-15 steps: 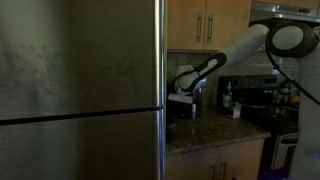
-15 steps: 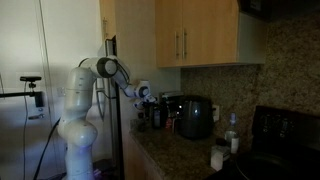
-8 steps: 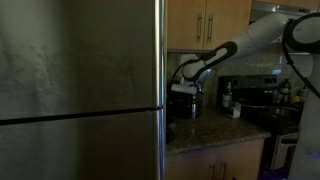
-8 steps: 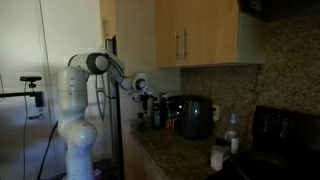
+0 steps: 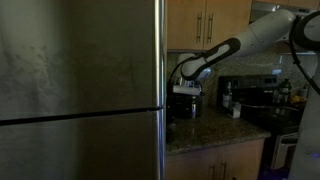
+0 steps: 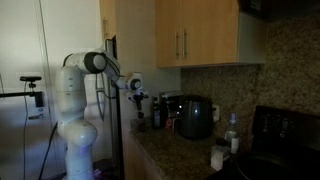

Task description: Move the glass bottle to the right of the counter, close the air fryer, then move the cellars to the right of the counter

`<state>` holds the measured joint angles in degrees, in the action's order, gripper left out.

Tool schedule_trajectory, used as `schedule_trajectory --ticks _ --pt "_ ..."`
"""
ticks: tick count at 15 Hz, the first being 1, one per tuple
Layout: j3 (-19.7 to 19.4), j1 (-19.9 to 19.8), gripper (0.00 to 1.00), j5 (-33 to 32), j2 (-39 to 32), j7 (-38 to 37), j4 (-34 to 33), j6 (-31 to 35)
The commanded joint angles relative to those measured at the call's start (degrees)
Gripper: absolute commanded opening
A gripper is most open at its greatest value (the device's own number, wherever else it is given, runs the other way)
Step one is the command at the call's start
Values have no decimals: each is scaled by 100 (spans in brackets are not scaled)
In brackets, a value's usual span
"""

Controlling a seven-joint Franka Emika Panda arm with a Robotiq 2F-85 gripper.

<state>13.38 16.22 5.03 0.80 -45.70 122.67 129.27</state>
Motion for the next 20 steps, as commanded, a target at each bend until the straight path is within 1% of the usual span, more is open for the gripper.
schedule_trajectory --ticks 1,3,4,7,9,10,11,13,14,15,16,19,20 --pt "74 -56 100 2 -5 18 -2 -16" --pt "90 -45 100 -43 -136 -73 -45 117" --pt "115 -18 100 25 -212 -24 -49 302" --pt "181 32 100 -118 -513 -152 -99 868" --pt "164 62 100 -261 -754 -372 -164 1101" --pt "129 85 100 -362 -823 -536 -194 1042" --pt "138 66 100 -198 -584 -307 -47 963" --pt "115 86 100 -286 -753 -440 -98 1006" --pt "124 81 100 -229 -804 -372 -121 1004" --pt "135 83 75 -198 -841 -328 -107 1096" --pt "129 98 74 -253 -842 -382 -90 1167" --pt "120 103 49 -287 -802 -387 -80 1209" --pt "117 105 39 -302 -801 -397 -69 1230"
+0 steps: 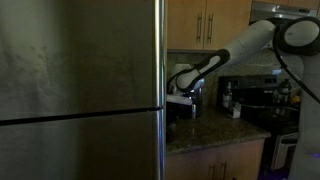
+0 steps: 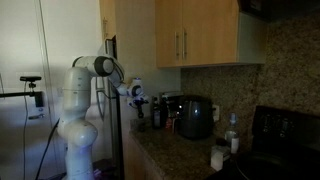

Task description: Move the glass bottle to the right of the counter, close the air fryer, then move the cellars to the right of the counter

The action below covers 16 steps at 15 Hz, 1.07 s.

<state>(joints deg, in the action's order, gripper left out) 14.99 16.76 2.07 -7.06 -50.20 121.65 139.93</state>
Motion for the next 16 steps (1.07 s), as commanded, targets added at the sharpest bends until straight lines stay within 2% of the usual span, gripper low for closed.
schedule_trajectory --ticks 1,2,5,9,13,15,16 --pt "-48 53 33 -25 -20 41 36 165" --pt "-58 61 27 -79 -20 -9 43 174" --pt "-147 28 26 -271 103 -208 73 46" --pt "-410 -196 26 -358 676 -511 347 -312" --pt "-853 -754 26 127 1343 -384 818 -917" --pt "-1116 -1103 26 183 1611 -515 1090 -948" --pt "-1277 -1263 26 466 1760 -328 1258 -909"
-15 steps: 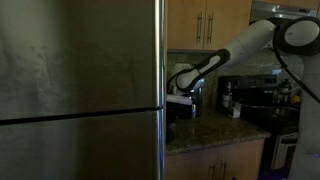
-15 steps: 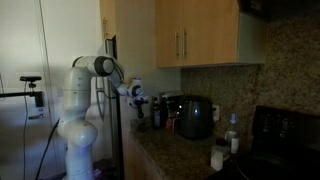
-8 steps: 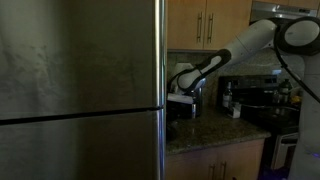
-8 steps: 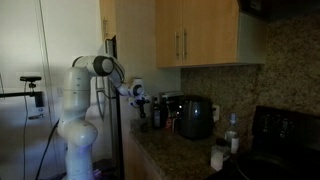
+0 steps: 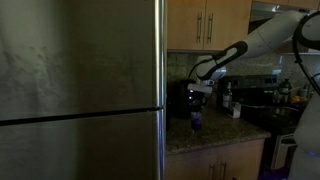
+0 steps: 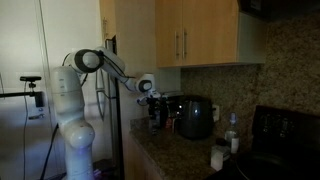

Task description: Move the glass bottle to the right of the counter, close the air fryer, then move the cellars to the right of the counter

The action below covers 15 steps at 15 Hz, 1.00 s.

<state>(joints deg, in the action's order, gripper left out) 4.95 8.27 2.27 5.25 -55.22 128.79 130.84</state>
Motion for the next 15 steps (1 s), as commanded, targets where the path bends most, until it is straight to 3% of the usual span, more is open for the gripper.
schedule_trajectory --ticks 1,2,3,5,6,13,15 --pt "-446 -559 26 776 672 407 727 44" --pt "-605 -640 26 1244 835 749 922 58" --pt "-329 -598 51 722 397 369 451 -21" --pt "-526 -777 51 1079 615 718 705 -22" --pt "-535 -888 26 934 556 465 719 56" --pt "-1428 -2024 26 289 67 -298 407 27" --pt "-1619 -2143 26 684 -19 -417 237 -129"
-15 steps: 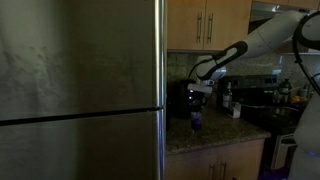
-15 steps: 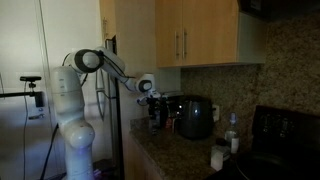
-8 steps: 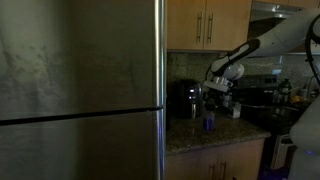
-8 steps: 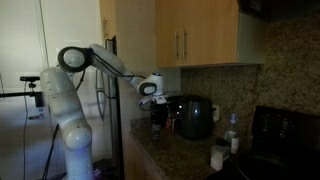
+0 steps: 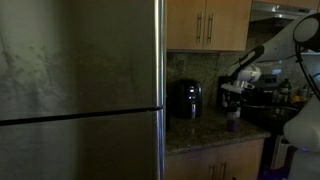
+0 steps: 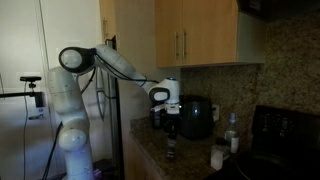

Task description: Move the glass bottle to the right of the counter, close the air fryer, then move the cellars to the right of the counter

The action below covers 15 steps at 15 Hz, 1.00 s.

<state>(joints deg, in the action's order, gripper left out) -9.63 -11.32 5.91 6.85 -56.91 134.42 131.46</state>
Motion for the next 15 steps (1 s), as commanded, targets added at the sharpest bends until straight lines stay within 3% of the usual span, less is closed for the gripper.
schedule_trajectory --ticks 1,3,4,9,13,14,15 --pt "-98 -134 51 82 -45 -38 -70 -23" --pt "-212 -214 51 211 -104 -71 -179 -52" --pt "-208 -206 26 235 -120 -116 -201 -58" --pt "-508 -497 26 -193 -733 -1420 -826 431" --pt "-687 -496 26 -329 -1086 -2434 -1173 1012" --pt "-701 -485 26 -263 -838 -2016 -944 810" --pt "-710 -480 51 -265 -892 -2079 -993 835"
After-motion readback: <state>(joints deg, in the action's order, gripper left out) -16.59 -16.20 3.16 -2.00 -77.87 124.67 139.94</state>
